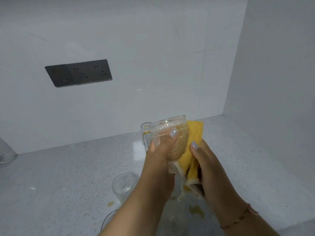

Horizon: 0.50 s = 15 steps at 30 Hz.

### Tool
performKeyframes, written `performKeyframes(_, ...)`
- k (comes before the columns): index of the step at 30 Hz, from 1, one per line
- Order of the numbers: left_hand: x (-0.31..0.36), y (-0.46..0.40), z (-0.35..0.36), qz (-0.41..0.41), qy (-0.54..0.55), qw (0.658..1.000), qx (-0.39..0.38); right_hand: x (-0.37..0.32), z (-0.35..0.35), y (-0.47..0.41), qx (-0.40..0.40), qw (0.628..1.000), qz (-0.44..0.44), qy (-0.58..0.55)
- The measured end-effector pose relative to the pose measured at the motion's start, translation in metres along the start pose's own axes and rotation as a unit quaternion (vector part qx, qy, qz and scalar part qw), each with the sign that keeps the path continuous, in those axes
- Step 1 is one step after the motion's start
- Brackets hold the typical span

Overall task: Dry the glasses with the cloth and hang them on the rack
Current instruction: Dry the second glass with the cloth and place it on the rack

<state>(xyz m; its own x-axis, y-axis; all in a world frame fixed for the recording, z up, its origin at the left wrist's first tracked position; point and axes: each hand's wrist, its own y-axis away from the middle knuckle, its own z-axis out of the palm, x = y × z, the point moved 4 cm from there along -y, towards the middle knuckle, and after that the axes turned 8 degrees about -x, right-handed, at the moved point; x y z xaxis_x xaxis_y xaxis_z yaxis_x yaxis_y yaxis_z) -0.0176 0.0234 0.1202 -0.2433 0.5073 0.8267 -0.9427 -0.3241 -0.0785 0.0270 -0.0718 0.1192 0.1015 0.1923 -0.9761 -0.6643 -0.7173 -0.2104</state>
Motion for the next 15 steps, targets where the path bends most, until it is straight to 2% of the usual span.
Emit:
performKeyframes(2, 0.002, -0.005, -0.008, -0.012, 0.046, 0.999, 0.013, 0.011, -0.005, 0.003, 0.051, 0.998, 0.025, 0.006)
performKeyframes(4, 0.006, -0.011, -0.014, -0.029, 0.074, 0.997, 0.019, 0.018, -0.014, 0.006, 0.103, 0.991, 0.068, -0.042)
performKeyframes(7, 0.010, -0.011, -0.030, -0.047, 0.017, 0.999, 0.016, 0.008, -0.037, 0.002, 0.128, 0.978, 0.076, -0.146)
performKeyframes(9, 0.010, -0.008, -0.039, -0.059, -0.039, 0.998, -0.006, -0.012, -0.055, -0.009, 0.128, 0.981, 0.030, -0.144)
performKeyframes(12, 0.006, -0.004, -0.042, -0.104, -0.143, 0.983, -0.042, -0.040, -0.062, -0.027, 0.095, 0.994, -0.049, -0.020)
performKeyframes(13, 0.004, -0.005, -0.041, -0.112, -0.156, 0.980, -0.052, -0.045, -0.055, -0.031, 0.061, 0.995, -0.054, 0.052)
performKeyframes(15, 0.005, -0.006, -0.038, -0.119, -0.152, 0.979, -0.071, -0.042, -0.036, -0.032, -0.071, 0.986, -0.039, 0.143)
